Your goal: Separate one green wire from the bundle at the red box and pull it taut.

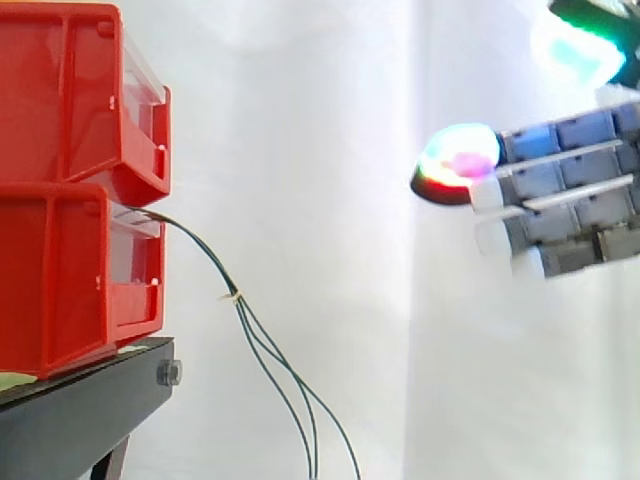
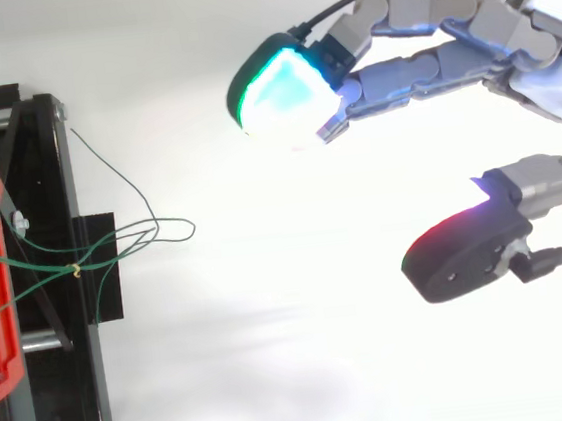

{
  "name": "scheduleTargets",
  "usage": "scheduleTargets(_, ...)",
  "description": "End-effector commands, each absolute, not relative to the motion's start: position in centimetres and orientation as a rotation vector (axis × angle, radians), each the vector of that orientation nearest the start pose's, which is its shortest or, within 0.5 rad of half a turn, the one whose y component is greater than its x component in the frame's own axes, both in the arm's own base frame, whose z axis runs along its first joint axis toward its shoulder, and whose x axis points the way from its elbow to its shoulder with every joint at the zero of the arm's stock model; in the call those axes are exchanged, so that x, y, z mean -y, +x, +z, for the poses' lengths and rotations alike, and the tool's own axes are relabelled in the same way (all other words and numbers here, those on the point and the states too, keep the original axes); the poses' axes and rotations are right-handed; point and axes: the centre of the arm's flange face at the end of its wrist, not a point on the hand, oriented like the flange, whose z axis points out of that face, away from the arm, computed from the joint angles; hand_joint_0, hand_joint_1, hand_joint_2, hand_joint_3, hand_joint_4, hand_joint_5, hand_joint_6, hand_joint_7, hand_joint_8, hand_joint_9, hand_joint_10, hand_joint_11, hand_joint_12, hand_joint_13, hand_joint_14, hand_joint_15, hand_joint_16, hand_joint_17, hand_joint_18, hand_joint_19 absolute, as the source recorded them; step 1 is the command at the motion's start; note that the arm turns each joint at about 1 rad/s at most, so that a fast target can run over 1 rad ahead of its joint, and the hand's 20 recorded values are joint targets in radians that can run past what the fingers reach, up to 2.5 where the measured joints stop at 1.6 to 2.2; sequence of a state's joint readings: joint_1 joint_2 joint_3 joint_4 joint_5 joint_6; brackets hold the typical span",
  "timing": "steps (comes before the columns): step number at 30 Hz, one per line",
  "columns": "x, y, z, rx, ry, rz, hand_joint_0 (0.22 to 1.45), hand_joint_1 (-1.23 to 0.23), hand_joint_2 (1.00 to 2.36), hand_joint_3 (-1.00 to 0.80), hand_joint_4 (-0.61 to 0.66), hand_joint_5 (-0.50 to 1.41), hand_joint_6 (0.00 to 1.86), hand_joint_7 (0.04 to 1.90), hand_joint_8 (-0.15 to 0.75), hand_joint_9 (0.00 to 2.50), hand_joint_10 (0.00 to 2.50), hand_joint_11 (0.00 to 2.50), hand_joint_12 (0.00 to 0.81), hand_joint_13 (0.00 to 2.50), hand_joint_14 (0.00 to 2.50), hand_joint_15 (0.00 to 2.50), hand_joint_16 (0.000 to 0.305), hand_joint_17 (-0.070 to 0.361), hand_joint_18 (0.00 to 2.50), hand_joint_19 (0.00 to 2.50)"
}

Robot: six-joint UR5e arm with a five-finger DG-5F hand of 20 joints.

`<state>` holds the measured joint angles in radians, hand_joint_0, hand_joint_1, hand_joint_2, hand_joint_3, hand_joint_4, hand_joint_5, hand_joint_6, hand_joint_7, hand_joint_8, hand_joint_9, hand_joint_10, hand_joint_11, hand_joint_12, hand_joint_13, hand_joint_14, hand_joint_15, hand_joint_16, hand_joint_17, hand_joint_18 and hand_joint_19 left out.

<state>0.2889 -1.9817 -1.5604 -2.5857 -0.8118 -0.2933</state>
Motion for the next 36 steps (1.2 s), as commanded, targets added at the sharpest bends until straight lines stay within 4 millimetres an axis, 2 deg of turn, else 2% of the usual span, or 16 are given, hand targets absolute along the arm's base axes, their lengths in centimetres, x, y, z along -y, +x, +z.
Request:
scheduleTargets(1, 2.1, 63.7, 32.5, -1.072, 1.305, 0.629, 0.52, -0.65, 1.00, -0.50, 0.24, -0.19, 0.50, 0.85, 0.270, 0.69, 0.01, 0.52, 0.366, 0.74, 0.01, 0.36, 0.053, 0.118, 0.62, 0.37)
scheduleTargets(4, 2.3, 63.3, 32.8, -1.107, 1.326, 0.599, 0.52, -0.65, 1.00, -0.50, 0.24, -0.19, 0.50, 0.85, 0.273, 0.70, 0.01, 0.52, 0.364, 0.74, 0.01, 0.35, 0.052, 0.118, 0.62, 0.37)
scheduleTargets(20, 2.4, 63.7, 33.0, -1.102, 1.287, 0.583, 0.52, -0.64, 1.00, -0.50, 0.24, -0.18, 0.50, 0.84, 0.269, 0.72, 0.01, 0.52, 0.366, 0.78, 0.01, 0.36, 0.051, 0.115, 0.64, 0.38)
scheduleTargets(23, 2.5, 64.1, 31.6, -1.117, 1.294, 0.573, 0.52, -0.63, 1.00, -0.50, 0.25, -0.18, 0.50, 0.85, 0.272, 0.73, 0.01, 0.52, 0.367, 0.78, 0.01, 0.36, 0.051, 0.115, 0.64, 0.38)
scheduleTargets(26, 2.3, 65.4, 28.0, -1.107, 1.327, 0.607, 0.53, -0.63, 1.00, -0.49, 0.25, -0.18, 0.50, 0.85, 0.271, 0.73, 0.01, 0.53, 0.366, 0.79, 0.01, 0.37, 0.051, 0.114, 0.64, 0.39)
scheduleTargets(28, 2.1, 65.8, 27.4, -1.095, 1.334, 0.630, 0.53, -0.63, 1.00, -0.50, 0.24, -0.18, 0.50, 0.85, 0.271, 0.73, 0.01, 0.53, 0.365, 0.79, 0.01, 0.37, 0.051, 0.114, 0.65, 0.39)
scheduleTargets(29, 2.1, 66.3, 25.9, -1.094, 1.339, 0.637, 0.53, -0.63, 1.00, -0.50, 0.24, -0.18, 0.50, 0.85, 0.271, 0.73, 0.02, 0.53, 0.365, 0.79, 0.02, 0.37, 0.051, 0.114, 0.65, 0.39)
scheduleTargets(36, 2.1, 67.2, 25.3, -1.054, 1.317, 0.655, 0.53, -0.63, 1.00, -0.49, 0.24, -0.18, 0.50, 0.84, 0.272, 0.74, 0.02, 0.53, 0.365, 0.79, 0.01, 0.37, 0.050, 0.114, 0.65, 0.39)
